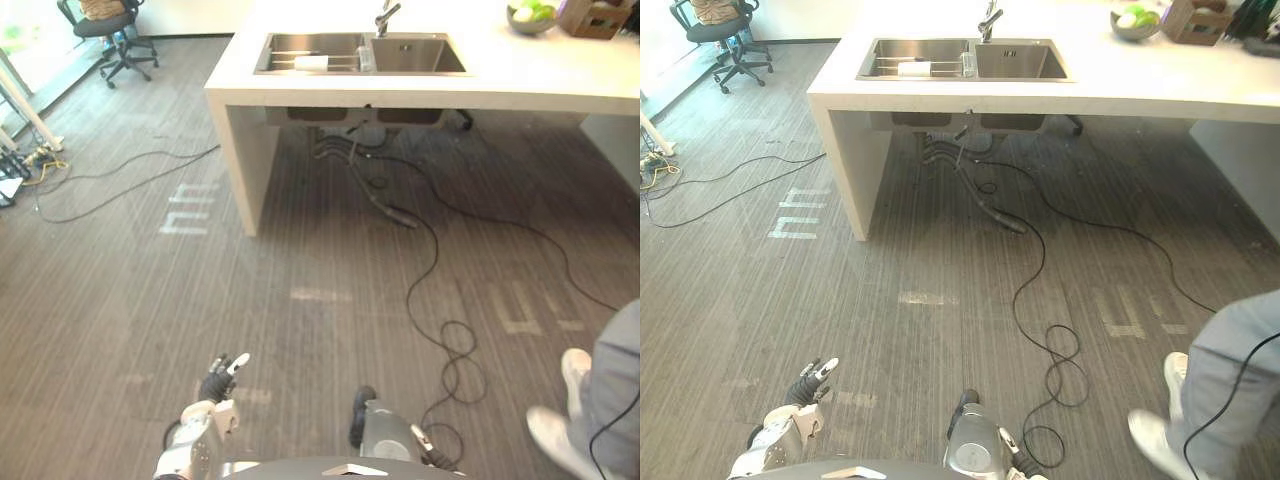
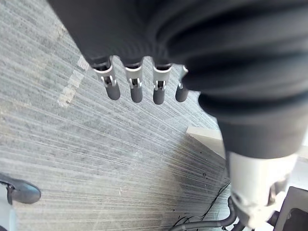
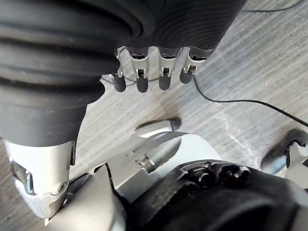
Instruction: Walk over to the sink, pick up the cup, carry it to the dishwasher, place the cup inside the dishwasher, then close the dishwasher door
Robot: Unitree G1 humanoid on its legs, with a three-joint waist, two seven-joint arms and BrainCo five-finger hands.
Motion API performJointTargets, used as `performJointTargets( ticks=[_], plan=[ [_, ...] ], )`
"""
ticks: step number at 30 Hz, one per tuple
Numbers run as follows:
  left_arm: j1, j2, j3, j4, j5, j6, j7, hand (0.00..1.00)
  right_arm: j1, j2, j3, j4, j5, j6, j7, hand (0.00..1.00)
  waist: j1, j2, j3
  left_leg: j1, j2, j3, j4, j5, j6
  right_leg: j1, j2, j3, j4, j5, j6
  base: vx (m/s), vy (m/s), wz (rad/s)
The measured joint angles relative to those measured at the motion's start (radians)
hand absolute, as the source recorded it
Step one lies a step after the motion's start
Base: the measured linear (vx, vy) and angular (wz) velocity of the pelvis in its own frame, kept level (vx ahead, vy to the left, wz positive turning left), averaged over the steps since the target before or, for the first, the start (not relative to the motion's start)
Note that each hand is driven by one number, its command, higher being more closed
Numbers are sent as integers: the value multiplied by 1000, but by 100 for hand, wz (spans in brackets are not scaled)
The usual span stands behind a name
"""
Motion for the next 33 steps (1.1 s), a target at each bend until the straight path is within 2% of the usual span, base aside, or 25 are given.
performJointTargets(
  ticks=[1,2,3,5,7,9,10,12,13,14,15,17,18,19,20,21,23,24,25,26,27,28,30,31,33],
  plan=[
    [5,-15,-9,1,18,0,-2,0,3,-3,-7,-3,-21,0,22,0,-5,14,-5,-52,68,11,141,114,-21,65,20,-23,-42,-29,-7,494,-209,21],
    [3,-24,-10,1,21,0,-2,0,5,-8,-5,-2,-35,0,32,0,-10,11,-2,-83,104,4,213,163,-28,98,36,-29,-69,-37,-19,508,-146,37],
    [-10,-36,-9,-3,20,-1,0,0,-1,-16,-1,-1,-55,1,42,0,-9,19,-4,-161,139,-4,356,117,-45,149,51,-42,-107,-43,-28,465,-94,28],
    [-28,-40,-7,-28,3,0,9,0,-15,-24,2,11,-17,3,30,0,-6,14,2,-267,118,-3,421,31,-70,222,57,-55,-170,-36,-16,415,-59,11],
    [-36,-39,4,-50,-17,0,15,0,-28,-27,5,12,78,13,21,0,15,6,10,-312,77,57,261,-6,-58,302,54,-44,-235,-31,-2,392,9,-27],
    [-34,-39,9,-62,-20,0,19,0,-47,-15,-7,6,93,5,26,0,25,-9,24,-322,5,58,-3,10,-67,344,21,-15,-253,-41,28,305,107,-54],
    [-33,-47,11,-70,-20,0,27,0,-66,-11,-3,5,78,-10,26,0,30,-13,27,-335,-53,1,-237,80,-69,353,-13,17,-248,-74,53,205,192,-51],
    [-26,-52,16,-68,-21,1,32,0,-66,-16,13,5,46,-18,21,0,29,-2,28,-344,-62,-68,-404,153,-96,373,-26,47,-242,-97,85,243,277,-48],
    [-20,-55,16,-66,-22,8,33,0,-52,-36,31,2,39,-20,23,0,28,18,26,-343,-41,-80,-433,155,-122,389,-24,65,-221,-127,128,401,411,-44],
    [-19,-55,14,-55,-21,24,28,0,-42,-52,31,3,51,-13,20,0,22,29,25,-336,-25,-48,-382,239,-88,428,-37,76,-203,-153,157,440,421,-29],
    [-20,-46,15,-46,-21,36,27,0,-35,-47,29,5,72,-3,18,0,16,18,23,-331,-29,-22,-360,256,-69,445,-52,76,-201,-157,154,394,279,-6],
    [-44,-11,20,15,-16,82,9,0,-18,-8,27,7,266,34,-17,0,19,-48,7,-327,-72,8,-314,250,-53,466,-70,61,-194,-199,135,343,156,17],
    [-51,-11,25,34,-9,94,8,0,-14,-5,25,9,322,42,-28,0,22,-61,3,-329,-89,4,-304,246,-47,472,-82,63,-196,-210,117,304,135,15],
    [-65,-10,51,75,34,114,-1,0,-1,1,13,12,420,64,-39,0,29,-93,-12,-337,-122,12,-273,224,-24,479,-113,63,-193,-229,98,247,124,9],
    [-72,-13,61,85,59,117,-7,0,7,1,4,13,437,72,-37,0,29,-107,-21,-343,-137,13,-262,211,-13,478,-128,60,-180,-223,99,292,158,20],
    [-84,-20,78,115,90,119,-18,0,22,-1,-24,16,443,73,-36,0,18,-102,-21,-330,-156,10,-265,198,3,461,-154,56,-107,-191,111,258,167,25],
    [-72,-31,83,130,126,97,-35,0,25,-12,-48,8,387,64,-18,0,17,-93,-37,-285,-184,13,-314,194,9,396,-195,64,49,-132,122,256,176,12],
    [-62,-31,68,124,161,71,-45,0,22,-19,-54,9,372,52,-19,0,26,-102,-51,-249,-211,22,-361,187,21,307,-250,77,212,-64,157,231,105,-7],
    [-59,-28,58,116,179,69,-46,0,23,-21,-56,11,373,50,-19,0,30,-106,-50,-233,-222,18,-384,187,21,270,-271,93,278,-23,168,228,81,-4],
    [-44,-23,35,84,210,62,-47,0,22,-23,-67,17,374,44,-19,0,27,-92,-43,-211,-235,0,-413,188,30,216,-293,107,376,30,169,156,23,10],
    [-22,-14,7,30,251,32,-48,0,21,-21,-104,17,374,43,-13,0,27,-89,-40,-188,-237,-29,-437,190,34,154,-293,96,480,-59,155,183,16,23],
    [3,-12,1,-35,269,-9,-44,0,25,-15,-125,17,363,44,1,0,30,-79,-39,-165,-237,-73,-462,192,32,113,-271,48,499,-171,117,180,8,24],
    [16,1,-8,-118,286,-81,-36,0,32,-9,-121,16,334,46,22,0,33,-63,-33,-154,-227,-116,-474,188,26,71,-228,-4,397,-226,117,190,-42,42],
    [11,9,-23,-178,296,-150,-31,0,47,2,-121,16,328,58,39,0,27,-48,-28,-154,-219,-163,-480,188,22,50,-192,-17,259,-225,113,245,-132,99],
    [20,38,-28,-307,297,-242,-17,0,73,33,-135,52,313,83,64,0,23,-57,-28,-158,-235,-226,-488,188,-1,49,-168,0,40,-131,100,204,-198,122]
  ],
)
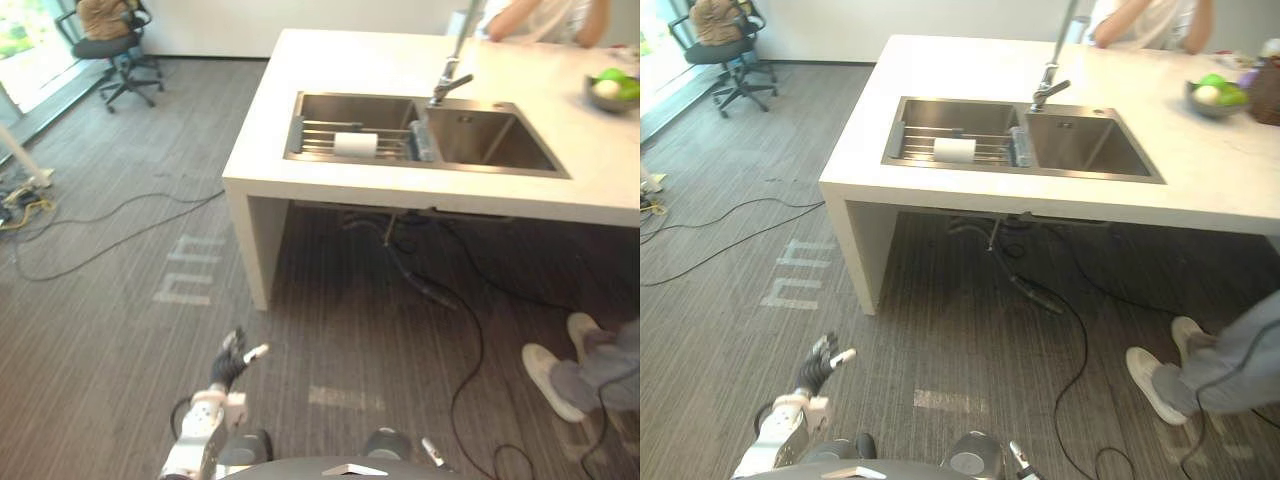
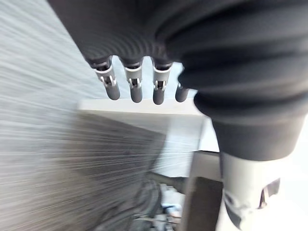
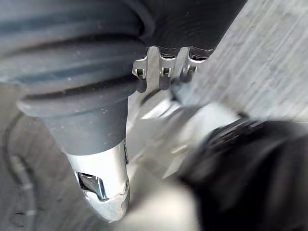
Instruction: Walk over to the sink, pick up the cup, carry it to the dishwasher, place the cup inside the dishwasher, then close the dishwasher door
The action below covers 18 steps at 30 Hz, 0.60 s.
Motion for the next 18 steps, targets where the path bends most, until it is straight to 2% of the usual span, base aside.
performJointTargets(
  ticks=[1,2,4,5,6,7,9,11,14,15,18],
  plan=[
    [11,25,2,-86,1,-63,1,0,24,23,-11,13,-18,6,9,0,-4,-43,-3,13,-35,-52,-6,2,-20,10,-6,47,-55,138,27,232,-326,120],
    [30,9,-1,-153,3,-97,1,0,31,13,-39,41,-26,6,23,0,4,-4,-12,21,-19,-106,-27,11,-38,31,9,2,-53,105,17,253,-336,98],
    [64,1,-1,-286,-6,-150,-9,0,29,-23,-52,41,-63,-1,30,0,16,57,-21,17,22,-139,-36,11,-51,46,52,-38,-83,90,15,243,-265,42],
    [62,-2,-1,-337,-10,-163,-23,0,22,-35,-54,34,-82,-2,35,0,19,71,-26,8,37,-156,-44,13,-56,52,70,-53,-95,86,11,234,-219,35],
    [51,-4,-5,-377,-16,-175,-36,0,8,-38,-55,33,-94,-4,37,0,17,72,-27,1,52,-170,-49,15,-56,56,88,-70,-106,83,5,159,-154,24],
    [23,-3,-23,-393,-17,-191,-50,0,-1,-35,-56,33,-94,-3,38,0,21,66,-28,7,69,-181,-61,17,-61,67,108,-81,-118,80,-2,149,-145,17],
    [-20,-2,-52,-390,-23,-192,-63,0,-9,-30,-55,33,-103,2,40,0,23,47,-41,13,83,-180,-67,11,-67,78,127,-88,-133,77,-8,139,-84,1],
    [-48,1,-51,-390,-24,-193,-61,0,-12,-30,-55,32,-120,3,47,0,17,44,-54,16,83,-176,-70,5,-65,84,132,-85,-142,81,-13,157,-11,-8],
    [-98,46,-41,-391,-24,-196,-40,0,-12,-12,-46,33,-132,4,56,0,14,21,-64,32,82,-147,-73,-5,-59,101,143,-65,-193,107,-21,93,34,-20],
    [-122,79,1,-389,-83,-182,26,0,13,-15,45,24,-75,-22,126,0,-16,-4,-100,41,55,-72,-62,-22,-50,166,170,6,-430,254,-20,17,10,-6],
    [-122,79,1,-389,-83,-182,26,0,13,-15,45,24,-75,-22,126,0,-16,-4,-100,41,55,-72,-62,-22,-50,166,170,6,-430,254,-20,0,0,0]
  ],
)
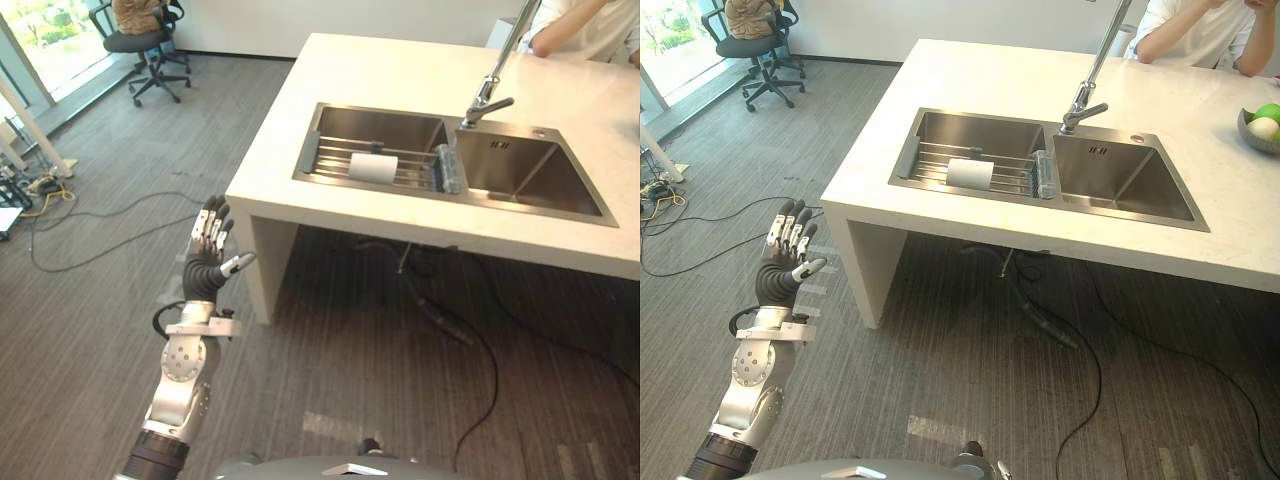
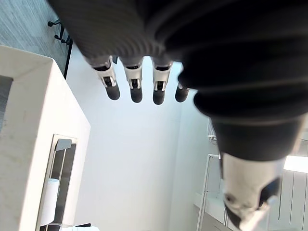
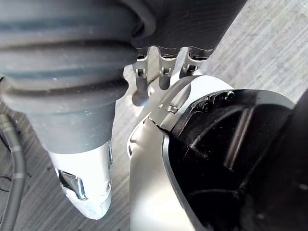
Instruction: Walk over to the sink, pick up the cup, carry it to the dishwasher, place the cup inside the dishwasher, then close the dishwasher door
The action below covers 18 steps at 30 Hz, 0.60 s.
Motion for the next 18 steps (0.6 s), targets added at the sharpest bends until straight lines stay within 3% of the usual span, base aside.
performJointTargets(
  ticks=[3,7,9,15,18],
  plan=[
    [0,-3,0,1,-4,11,0,0,0,0,0,-2,0,-3,0,0,-4,0,0,7,0,4,-1,0,0,-3,-3,3,13,-1,-1,-1,2,-2],
    [-1,-17,0,7,-55,109,-5,0,6,9,9,-44,-4,-52,-15,0,-11,-4,3,65,-5,37,-18,-1,1,-5,-27,20,101,-41,1,-24,25,-16],
    [-1,-16,5,12,-102,182,-5,0,5,20,9,-87,-19,-92,-44,0,-15,-7,7,95,-13,69,-25,-6,6,-6,-45,31,142,-61,2,-71,52,-32],
    [-3,-61,74,7,-196,339,-4,0,-2,30,-11,-109,-59,-131,-134,0,-12,-17,9,160,-38,158,-87,4,4,-29,-132,-51,262,-87,16,-30,50,-21],
    [-3,-73,86,-11,-205,373,-4,0,15,39,-12,-107,-81,-129,-133,0,-3,-18,8,177,-42,151,-88,7,5,-5,-137,-59,260,-88,15,23,25,12]
  ],
)
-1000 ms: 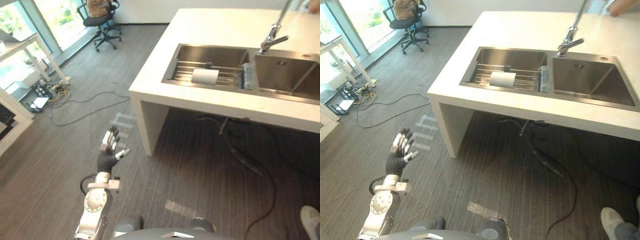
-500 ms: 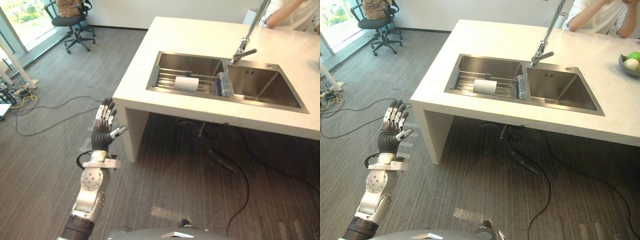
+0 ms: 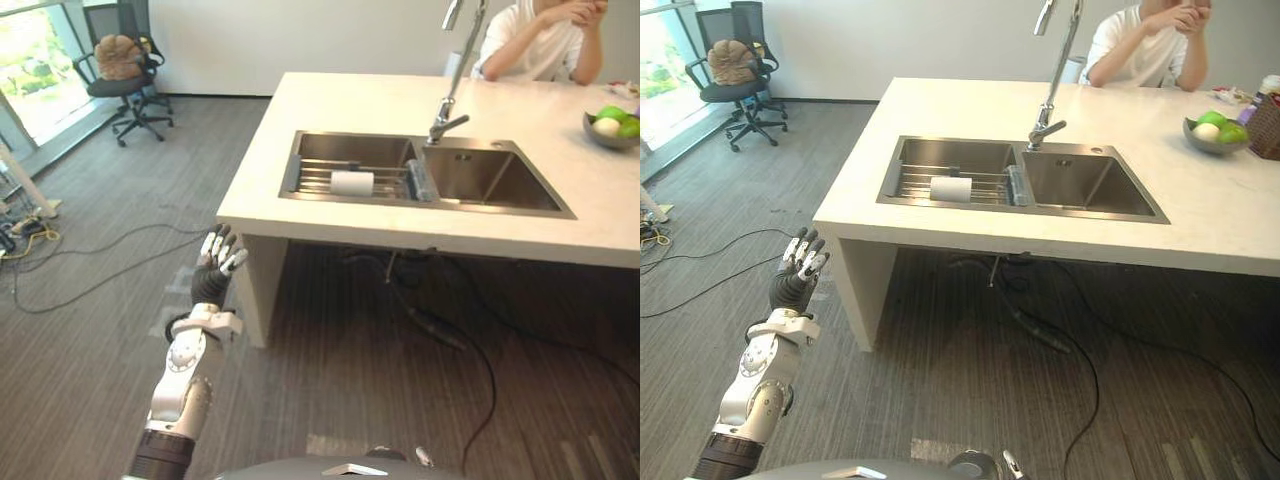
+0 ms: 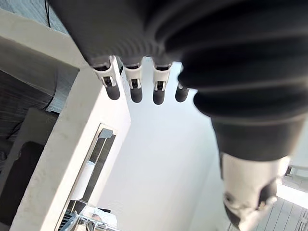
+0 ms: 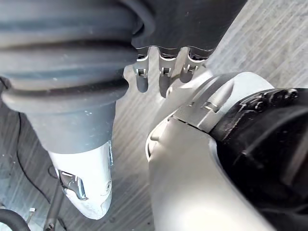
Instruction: Walk over to the sink, pick up the cup, carry it to the dishwasher, place the cup inside the dishwasher, then close the dishwasher door
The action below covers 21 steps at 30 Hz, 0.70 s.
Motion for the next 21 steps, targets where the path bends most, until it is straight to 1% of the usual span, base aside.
performJointTargets(
  ticks=[2,3,4,6,7,8,9,10,11,12,13,14,15,16,17,18,19,20,21],
  plan=[
    [0,-2,0,-19,1,16,0,0,4,7,0,4,-35,1,0,0,0,-1,0,-1,1,-8,2,-5,-3,15,2,-12,-17,0,-1,8,9,10],
    [0,-3,0,-21,3,16,0,0,5,9,0,9,-45,0,-1,0,-1,0,1,-1,3,-10,6,-8,-3,21,4,-17,-26,0,0,11,-5,10],
    [0,-10,1,-21,10,16,3,0,6,10,0,16,-58,-2,-2,0,-1,11,2,-12,11,-11,27,-27,3,27,10,-20,-36,-2,1,15,-19,5],
    [0,-21,5,-21,10,15,30,0,4,9,0,42,-88,-10,-1,0,-2,21,-3,-50,29,-12,93,-66,-3,23,22,-22,-43,-8,6,20,-24,-1],
    [-1,-21,14,-20,10,15,49,0,8,9,0,46,-95,-22,0,0,-6,34,-4,-78,46,-13,144,-97,-10,14,32,-22,-31,-22,14,66,-74,-9],
    [-1,-22,37,-18,10,9,72,0,9,4,0,46,-94,-34,-1,0,-12,49,-8,-104,69,-11,191,-128,-16,-11,41,-20,10,-56,11,79,-90,-13],
    [-1,-22,51,-16,11,4,82,0,11,0,0,46,-94,-41,-2,0,-14,57,-12,-114,82,-8,209,-142,-18,-27,46,-19,38,-80,8,220,-200,-24],
    [-9,-18,94,6,60,-27,119,0,19,-7,3,50,-92,-65,-29,0,-11,78,-24,-155,130,17,324,-159,-36,-53,85,-11,101,-169,-10,187,-162,-2],
    [-27,-15,105,22,91,-36,129,0,17,-8,0,66,-91,-78,-43,0,-20,74,-20,-223,151,43,455,-159,-29,-56,81,-15,118,-176,2,178,-168,16],
    [-34,-14,114,26,113,-39,141,0,16,-11,-3,84,-90,-89,-52,0,-24,76,-15,-284,172,58,574,-134,7,-55,81,-25,122,-186,-6,38,-155,30],
    [-36,-15,129,23,132,-56,153,0,23,-17,-24,94,-84,-99,-68,0,-18,76,-11,-345,201,63,715,-67,40,-33,87,-21,111,-187,-19,110,-270,3],
    [-41,-14,165,6,139,-94,154,0,29,-37,-46,97,-70,-119,-81,0,-6,80,22,-393,231,34,841,12,25,33,101,-11,67,-176,-33,199,-275,-20],
    [-42,-3,190,-19,148,-114,152,0,25,-49,-72,94,-52,-130,-82,0,0,102,26,-415,233,27,888,-8,7,67,106,-16,37,-171,-35,215,-174,-33],
    [-49,24,209,-53,148,-132,145,0,21,-65,-107,89,-43,-142,-83,0,1,113,27,-428,217,38,885,-50,8,91,104,-13,9,-168,-37,236,-104,-26],
    [-72,73,232,-98,147,-157,125,0,17,-80,-135,78,-43,-157,-78,0,0,115,28,-442,183,54,828,-84,12,130,103,-12,-36,-158,-37,227,-102,-29],
    [-105,124,240,-147,144,-175,108,0,6,-86,-149,72,-45,-166,-76,0,12,109,27,-450,152,69,734,-91,10,157,103,-5,-78,-147,-38,229,-90,-27],
    [-122,146,240,-175,134,-182,97,0,-2,-88,-149,70,-47,-175,-75,0,20,105,29,-453,135,71,673,-87,5,167,102,1,-91,-143,-37,272,-52,-39],
    [-148,176,241,-224,113,-184,72,0,-13,-90,-149,67,-50,-185,-75,0,33,101,30,-459,102,68,541,-70,-9,177,99,13,-105,-141,-37,225,-7,-36],
    [-161,190,240,-246,86,-182,52,0,-27,-92,-149,65,-54,-189,-75,0,35,102,30,-456,82,68,433,-23,-22,190,98,20,-115,-142,-36,287,50,-36]
  ],
)
